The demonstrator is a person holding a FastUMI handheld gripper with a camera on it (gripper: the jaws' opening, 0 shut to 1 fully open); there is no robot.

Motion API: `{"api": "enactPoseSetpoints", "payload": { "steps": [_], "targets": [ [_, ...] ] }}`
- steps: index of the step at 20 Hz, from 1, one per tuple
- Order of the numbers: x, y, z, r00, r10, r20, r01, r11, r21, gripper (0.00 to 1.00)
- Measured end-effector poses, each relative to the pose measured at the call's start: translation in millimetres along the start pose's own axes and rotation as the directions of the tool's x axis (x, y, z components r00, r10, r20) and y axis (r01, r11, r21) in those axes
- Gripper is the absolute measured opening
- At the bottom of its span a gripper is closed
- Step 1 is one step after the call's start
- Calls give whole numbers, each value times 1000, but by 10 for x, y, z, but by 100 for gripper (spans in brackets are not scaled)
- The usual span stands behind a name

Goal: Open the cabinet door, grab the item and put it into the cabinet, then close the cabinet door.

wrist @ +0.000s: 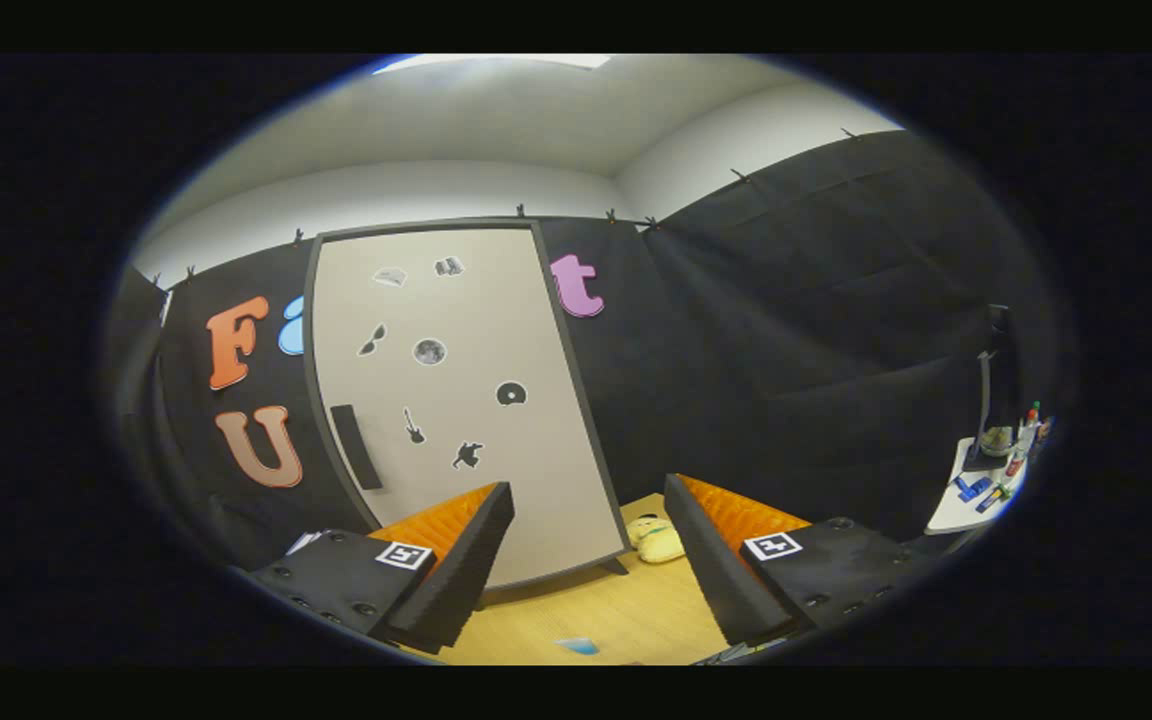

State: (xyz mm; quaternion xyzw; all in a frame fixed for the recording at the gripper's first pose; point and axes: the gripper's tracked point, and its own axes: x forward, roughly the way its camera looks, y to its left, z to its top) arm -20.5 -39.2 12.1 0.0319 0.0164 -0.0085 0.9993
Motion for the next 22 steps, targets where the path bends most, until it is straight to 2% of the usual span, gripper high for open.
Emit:
{"api": "enactPoseSetpoints", "payload": {
  "steps": [6,11,15,18,22],
  "targets": [
    [-150,28,158,999,37,11,-37,999,17,98],
    [-106,537,69,990,137,-20,-137,991,7,98],
    [123,1092,10,974,222,-33,-223,974,-41,98],
    [369,1601,-74,950,308,-58,-310,950,-31,98],
    [869,2094,-168,934,349,-79,-351,936,-14,98]
  ]
}}
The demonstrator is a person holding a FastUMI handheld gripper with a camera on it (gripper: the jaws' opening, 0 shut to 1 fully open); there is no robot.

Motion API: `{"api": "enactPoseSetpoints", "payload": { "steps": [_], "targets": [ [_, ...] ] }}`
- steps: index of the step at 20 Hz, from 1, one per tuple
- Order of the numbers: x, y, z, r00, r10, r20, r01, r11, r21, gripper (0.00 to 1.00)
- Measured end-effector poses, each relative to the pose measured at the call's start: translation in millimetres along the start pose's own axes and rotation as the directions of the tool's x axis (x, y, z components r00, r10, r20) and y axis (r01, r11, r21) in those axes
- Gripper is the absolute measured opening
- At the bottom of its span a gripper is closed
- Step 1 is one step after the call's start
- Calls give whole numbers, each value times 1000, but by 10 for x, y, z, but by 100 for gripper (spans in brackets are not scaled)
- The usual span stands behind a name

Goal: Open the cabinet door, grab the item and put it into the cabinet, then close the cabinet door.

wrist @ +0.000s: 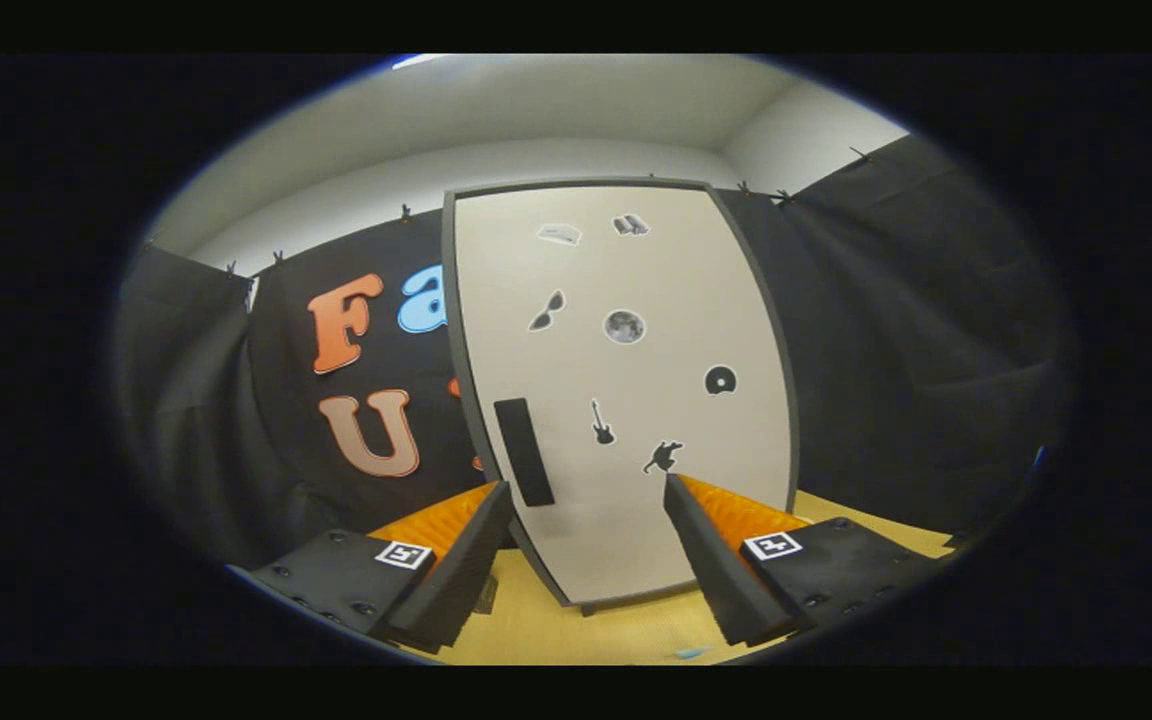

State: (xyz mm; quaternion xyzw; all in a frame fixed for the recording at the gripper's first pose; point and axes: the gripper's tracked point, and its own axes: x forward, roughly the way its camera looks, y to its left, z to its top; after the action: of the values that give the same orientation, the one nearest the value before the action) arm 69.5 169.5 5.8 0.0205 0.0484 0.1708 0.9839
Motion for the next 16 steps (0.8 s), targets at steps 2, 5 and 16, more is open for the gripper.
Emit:
{"api": "enactPoseSetpoints", "payload": {
  "steps": [2,5,16],
  "targets": [
    [279,148,-24,999,36,-1,-36,999,-32,98],
    [693,317,-130,998,62,-33,-64,996,-60,98],
    [1378,350,-455,988,49,-144,-67,990,-127,57]
  ]
}}
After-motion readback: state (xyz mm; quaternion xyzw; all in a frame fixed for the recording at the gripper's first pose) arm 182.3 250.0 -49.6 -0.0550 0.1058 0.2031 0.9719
